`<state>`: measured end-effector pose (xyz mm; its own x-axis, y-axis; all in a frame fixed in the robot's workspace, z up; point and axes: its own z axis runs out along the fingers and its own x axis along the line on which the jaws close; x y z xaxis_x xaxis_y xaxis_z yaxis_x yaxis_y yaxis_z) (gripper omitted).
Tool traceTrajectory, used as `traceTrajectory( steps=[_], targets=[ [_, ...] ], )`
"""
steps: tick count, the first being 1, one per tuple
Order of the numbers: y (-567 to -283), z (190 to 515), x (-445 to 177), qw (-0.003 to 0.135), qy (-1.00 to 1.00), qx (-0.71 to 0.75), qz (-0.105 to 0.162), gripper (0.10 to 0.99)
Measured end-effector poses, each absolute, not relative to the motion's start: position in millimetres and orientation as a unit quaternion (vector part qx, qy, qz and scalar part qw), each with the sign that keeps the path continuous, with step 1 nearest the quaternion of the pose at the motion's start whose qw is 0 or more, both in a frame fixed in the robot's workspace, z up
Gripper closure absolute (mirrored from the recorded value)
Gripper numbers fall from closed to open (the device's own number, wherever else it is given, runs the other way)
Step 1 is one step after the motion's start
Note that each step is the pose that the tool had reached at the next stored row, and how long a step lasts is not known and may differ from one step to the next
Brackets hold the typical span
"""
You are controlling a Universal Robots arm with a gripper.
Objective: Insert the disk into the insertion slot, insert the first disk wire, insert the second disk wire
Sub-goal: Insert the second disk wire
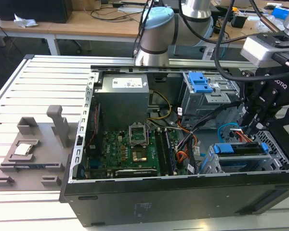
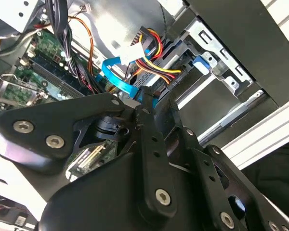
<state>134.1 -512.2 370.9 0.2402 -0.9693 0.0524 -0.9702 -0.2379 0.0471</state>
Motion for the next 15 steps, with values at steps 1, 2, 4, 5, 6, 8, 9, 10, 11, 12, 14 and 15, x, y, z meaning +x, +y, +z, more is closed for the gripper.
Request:
traceTrajectory(
  steps=[1,2,4,5,6,8,9,10,11,12,14,15],
  targets=[
    [-512.2,370.4,133.5,0.035,-0.612,0.79,0.007,0.784],
    [-512.2,369.9,133.1,0.036,-0.61,0.792,0.007,0.784],
    [-512.2,368.6,132.9,0.036,-0.608,0.793,0.007,0.784],
    [-512.2,368.5,132.9,0.036,-0.608,0.793,0.007,0.784],
    [-512.2,368.4,132.9,0.036,-0.608,0.793,0.007,0.784],
    [-512.2,368.4,132.9,0.036,-0.608,0.793,0.007,0.784],
    [-512.2,368.4,132.9,0.036,-0.608,0.793,0.007,0.8],
    [-512.2,368.4,132.9,0.036,-0.608,0.793,0.007,0.867],
    [-512.2,368.4,132.9,0.036,-0.608,0.793,0.007,0.925],
    [-512.2,368.4,132.9,0.036,-0.608,0.793,0.007,0.925],
    [-512.2,368.4,132.9,0.036,-0.608,0.793,0.007,0.925],
    [-513.0,368.3,132.9,0.036,-0.608,0.793,0.007,0.925]
  ],
)
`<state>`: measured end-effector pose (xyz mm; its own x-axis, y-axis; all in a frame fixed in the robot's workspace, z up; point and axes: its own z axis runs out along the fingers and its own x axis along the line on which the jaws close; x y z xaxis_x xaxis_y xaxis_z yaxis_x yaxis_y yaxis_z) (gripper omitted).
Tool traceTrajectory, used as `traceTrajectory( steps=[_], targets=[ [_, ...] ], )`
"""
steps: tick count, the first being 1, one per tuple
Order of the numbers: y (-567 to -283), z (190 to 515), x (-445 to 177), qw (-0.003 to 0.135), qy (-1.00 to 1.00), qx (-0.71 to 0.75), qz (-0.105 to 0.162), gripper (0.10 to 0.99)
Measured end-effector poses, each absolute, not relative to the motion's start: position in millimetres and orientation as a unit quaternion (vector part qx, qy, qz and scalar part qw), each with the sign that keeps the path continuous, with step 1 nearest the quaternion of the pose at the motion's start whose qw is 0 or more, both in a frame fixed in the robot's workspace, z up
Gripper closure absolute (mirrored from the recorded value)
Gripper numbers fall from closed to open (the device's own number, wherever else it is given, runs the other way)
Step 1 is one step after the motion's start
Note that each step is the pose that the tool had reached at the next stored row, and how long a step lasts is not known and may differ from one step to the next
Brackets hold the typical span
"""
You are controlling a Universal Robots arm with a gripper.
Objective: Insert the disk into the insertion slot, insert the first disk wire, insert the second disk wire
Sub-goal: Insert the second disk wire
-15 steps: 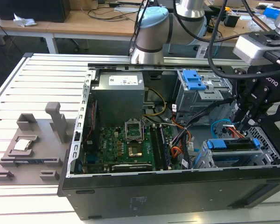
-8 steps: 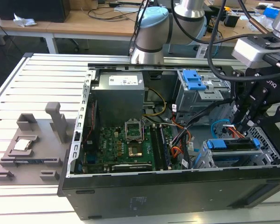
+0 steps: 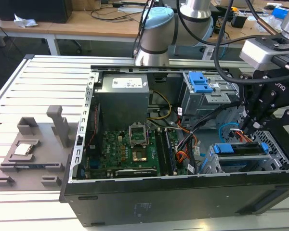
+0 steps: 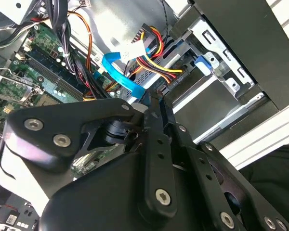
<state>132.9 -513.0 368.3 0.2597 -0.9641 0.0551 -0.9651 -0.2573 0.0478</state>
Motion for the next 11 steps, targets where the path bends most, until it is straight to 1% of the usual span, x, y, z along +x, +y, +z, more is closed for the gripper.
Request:
traceTrajectory(
  steps=[4,11],
  targets=[
    [-530,365,133,0.036,-0.608,0.793,0.007,0.925],
    [-530,352,132,0.036,-0.652,0.758,0.005,0.925]
  ],
)
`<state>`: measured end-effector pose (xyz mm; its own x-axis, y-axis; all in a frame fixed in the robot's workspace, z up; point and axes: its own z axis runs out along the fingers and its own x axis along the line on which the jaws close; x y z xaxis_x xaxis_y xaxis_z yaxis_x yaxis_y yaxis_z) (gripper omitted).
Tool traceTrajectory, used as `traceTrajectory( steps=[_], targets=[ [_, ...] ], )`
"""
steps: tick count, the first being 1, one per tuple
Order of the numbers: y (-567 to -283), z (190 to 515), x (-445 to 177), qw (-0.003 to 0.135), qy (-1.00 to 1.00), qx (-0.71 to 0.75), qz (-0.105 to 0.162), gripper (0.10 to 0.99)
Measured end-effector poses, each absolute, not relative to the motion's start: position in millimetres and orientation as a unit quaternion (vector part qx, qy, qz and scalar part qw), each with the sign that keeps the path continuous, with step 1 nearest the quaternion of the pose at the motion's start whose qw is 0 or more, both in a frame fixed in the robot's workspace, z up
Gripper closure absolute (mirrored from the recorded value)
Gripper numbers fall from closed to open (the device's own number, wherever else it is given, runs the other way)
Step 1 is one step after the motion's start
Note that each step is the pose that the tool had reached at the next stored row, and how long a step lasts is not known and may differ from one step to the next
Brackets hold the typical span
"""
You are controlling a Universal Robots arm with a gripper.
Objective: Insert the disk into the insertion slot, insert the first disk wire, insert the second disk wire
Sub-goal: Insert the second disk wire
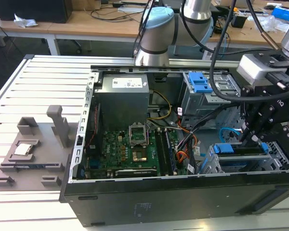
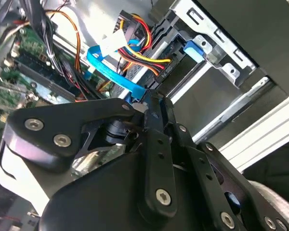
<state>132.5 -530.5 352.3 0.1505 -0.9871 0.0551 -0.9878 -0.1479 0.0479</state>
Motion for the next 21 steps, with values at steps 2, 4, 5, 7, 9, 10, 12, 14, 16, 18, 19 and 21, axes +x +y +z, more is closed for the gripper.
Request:
traceTrajectory(
  steps=[2,4,5,7,9,10,12,14,16,18,19,21],
  targets=[
    [-529.1,349.8,133.9,0.036,-0.659,0.751,0.004,0.925],
    [-527.9,348.9,133.9,0.035,-0.659,0.751,0.004,0.925],
    [-527.5,348.5,133.9,0.035,-0.659,0.751,0.004,0.925],
    [-524.5,347.0,134.0,0.033,-0.659,0.751,0.002,0.925],
    [-524.5,346.7,134.1,0.034,-0.659,0.751,0.003,0.925],
    [-524.4,346.4,134.2,0.034,-0.659,0.751,0.003,0.925],
    [-524.4,345.3,134.8,0.033,-0.659,0.751,0.003,0.925],
    [-524.4,345.0,135.3,0.034,-0.659,0.751,0.003,0.925],
    [-524.4,344.2,135.3,0.033,-0.659,0.751,0.002,0.925],
    [-524.4,342.5,134.7,0.034,-0.659,0.751,0.003,0.925],
    [-524.4,341.9,133.6,0.034,-0.659,0.751,0.003,0.925],
    [-524.6,341.1,130.7,0.033,-0.659,0.751,0.003,0.925]
  ],
)
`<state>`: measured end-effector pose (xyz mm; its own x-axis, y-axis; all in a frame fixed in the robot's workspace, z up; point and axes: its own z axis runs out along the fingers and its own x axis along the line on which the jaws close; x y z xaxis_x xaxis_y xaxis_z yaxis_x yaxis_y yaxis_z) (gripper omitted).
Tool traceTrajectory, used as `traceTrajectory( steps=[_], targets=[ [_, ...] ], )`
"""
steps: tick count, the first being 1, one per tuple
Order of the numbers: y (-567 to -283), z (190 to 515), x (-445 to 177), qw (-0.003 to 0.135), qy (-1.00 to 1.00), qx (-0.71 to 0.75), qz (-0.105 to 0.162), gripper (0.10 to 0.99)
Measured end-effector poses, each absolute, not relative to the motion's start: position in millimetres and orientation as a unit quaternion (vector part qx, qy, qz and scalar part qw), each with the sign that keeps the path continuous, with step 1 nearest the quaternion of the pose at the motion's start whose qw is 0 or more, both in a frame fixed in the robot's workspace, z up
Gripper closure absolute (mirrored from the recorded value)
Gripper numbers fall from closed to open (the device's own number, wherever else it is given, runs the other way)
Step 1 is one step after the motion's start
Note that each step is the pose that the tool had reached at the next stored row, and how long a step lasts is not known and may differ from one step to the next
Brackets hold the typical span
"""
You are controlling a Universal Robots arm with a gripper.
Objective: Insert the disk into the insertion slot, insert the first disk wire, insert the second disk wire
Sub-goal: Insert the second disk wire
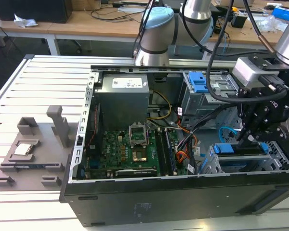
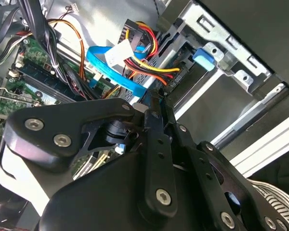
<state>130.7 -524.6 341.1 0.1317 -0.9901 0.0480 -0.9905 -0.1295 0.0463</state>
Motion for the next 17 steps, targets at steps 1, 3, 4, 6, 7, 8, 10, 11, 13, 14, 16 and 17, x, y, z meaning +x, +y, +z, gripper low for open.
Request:
traceTrajectory(
  steps=[1,3,4,6,7,8,10,11,13,14,16,17],
  targets=[
    [-524.7,341.0,129.9,0.034,-0.659,0.752,0.003,0.925],
    [-524.8,340.9,129.7,0.034,-0.659,0.751,0.003,0.925],
    [-524.8,340.7,130.6,0.034,-0.659,0.751,0.002,0.925],
    [-524.8,340.9,131.8,0.034,-0.659,0.751,0.002,0.925],
    [-524.8,341.0,132.5,0.034,-0.659,0.751,0.002,0.925],
    [-524.7,341.2,133.1,0.033,-0.659,0.751,0.002,0.925],
    [-524.8,341.9,134.0,0.033,-0.659,0.751,0.002,0.925],
    [-524.7,342.5,134.1,0.034,-0.659,0.751,0.003,0.925],
    [-524.7,341.5,134.3,0.034,-0.659,0.751,0.002,0.925],
    [-524.8,340.1,134.3,0.034,-0.659,0.751,0.002,0.925],
    [-524.8,337.7,134.2,0.034,-0.659,0.751,0.003,0.925],
    [-524.8,336.5,134.2,0.034,-0.659,0.751,0.003,0.925]
  ],
)
